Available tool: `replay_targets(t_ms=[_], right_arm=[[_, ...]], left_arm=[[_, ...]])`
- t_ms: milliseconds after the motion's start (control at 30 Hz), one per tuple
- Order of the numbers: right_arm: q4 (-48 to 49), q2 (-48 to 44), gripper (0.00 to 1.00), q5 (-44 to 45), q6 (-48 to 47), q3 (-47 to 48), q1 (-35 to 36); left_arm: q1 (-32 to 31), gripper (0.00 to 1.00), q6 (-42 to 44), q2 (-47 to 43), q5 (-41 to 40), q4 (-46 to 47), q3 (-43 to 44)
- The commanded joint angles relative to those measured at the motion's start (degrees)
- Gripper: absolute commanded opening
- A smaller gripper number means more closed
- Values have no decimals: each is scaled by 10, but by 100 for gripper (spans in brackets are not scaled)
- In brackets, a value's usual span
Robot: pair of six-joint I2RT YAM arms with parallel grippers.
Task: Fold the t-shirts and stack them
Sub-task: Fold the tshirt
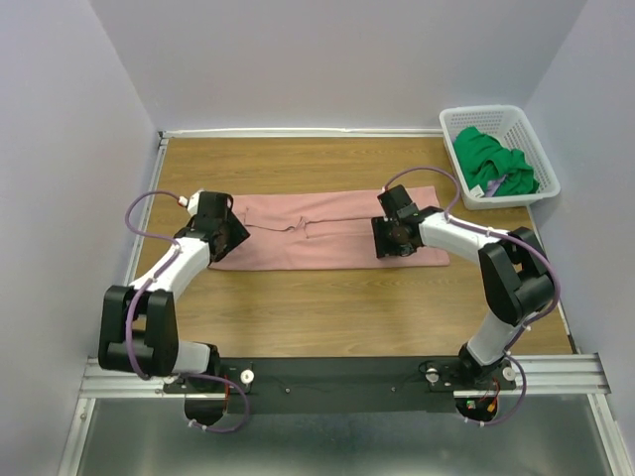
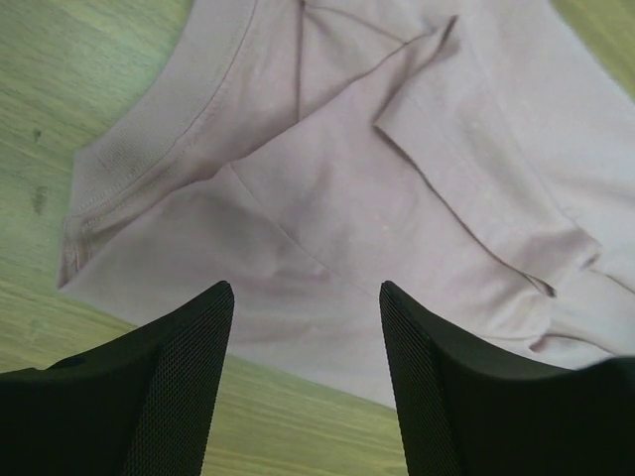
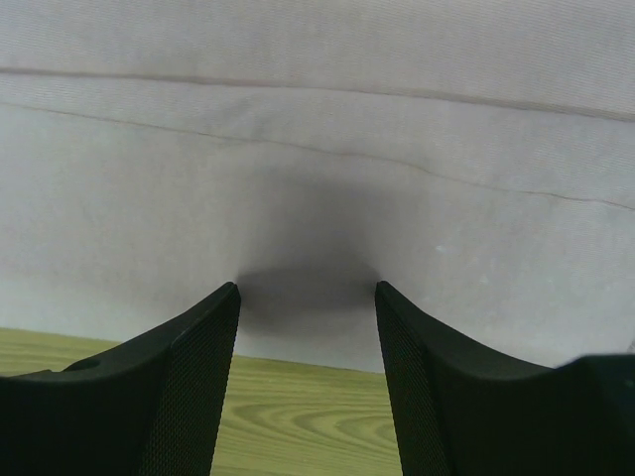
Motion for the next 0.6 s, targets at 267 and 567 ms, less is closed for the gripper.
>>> replay_targets(t_ms=[267,567], right_arm=[[-64,5,65,-3,11,-48,5],[-150,-2,65,-144,83,-80,146]], left_arm=[[7,64,24,190,-17,4,88],[19,66,100,381,-40,-82,369]])
